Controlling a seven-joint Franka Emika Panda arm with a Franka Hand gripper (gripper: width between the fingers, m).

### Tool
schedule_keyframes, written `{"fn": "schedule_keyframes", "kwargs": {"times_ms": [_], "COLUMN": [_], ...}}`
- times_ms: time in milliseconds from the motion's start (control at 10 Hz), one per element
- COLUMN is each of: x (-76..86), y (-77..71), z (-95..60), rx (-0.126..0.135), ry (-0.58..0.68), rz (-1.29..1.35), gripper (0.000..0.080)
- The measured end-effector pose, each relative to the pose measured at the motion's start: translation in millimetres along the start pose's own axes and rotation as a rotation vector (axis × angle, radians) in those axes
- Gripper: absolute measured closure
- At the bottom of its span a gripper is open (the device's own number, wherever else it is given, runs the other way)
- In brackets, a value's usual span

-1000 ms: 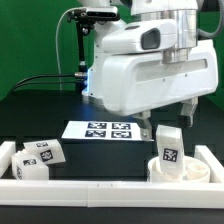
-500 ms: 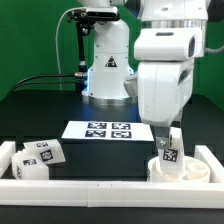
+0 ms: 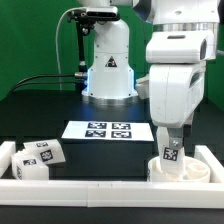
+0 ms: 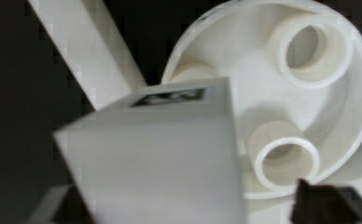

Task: Assemble stool

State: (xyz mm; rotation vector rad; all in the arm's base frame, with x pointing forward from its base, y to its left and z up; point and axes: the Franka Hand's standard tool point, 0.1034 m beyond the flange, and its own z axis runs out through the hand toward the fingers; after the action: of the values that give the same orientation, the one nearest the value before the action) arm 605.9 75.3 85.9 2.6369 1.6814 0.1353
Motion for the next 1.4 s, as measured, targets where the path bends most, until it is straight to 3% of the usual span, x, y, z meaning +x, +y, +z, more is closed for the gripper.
{"fn": "schedule_keyframes", "kwargs": {"times_ms": [100,200,500,800,1000,1400], "x": [0.4,0.2,0.3,6.6,5.7,13.5], "y": [-0.2,-0.2,0.7,-0.9,-0.7,-5.8], "z": [-0.1,0.0,0.3,1.0,2.1,2.3], "rx": [0.001,0.002,-0.015,-0.017,0.019,0.044], "ry": [0.002,0.002,0.018,0.041,0.062,0.066], "rz": [0.107,0.179,0.392,0.797,1.016,1.331], "gripper": [0.0393,0.0463,0.0463,0.0463,0.0463,0.0463]}}
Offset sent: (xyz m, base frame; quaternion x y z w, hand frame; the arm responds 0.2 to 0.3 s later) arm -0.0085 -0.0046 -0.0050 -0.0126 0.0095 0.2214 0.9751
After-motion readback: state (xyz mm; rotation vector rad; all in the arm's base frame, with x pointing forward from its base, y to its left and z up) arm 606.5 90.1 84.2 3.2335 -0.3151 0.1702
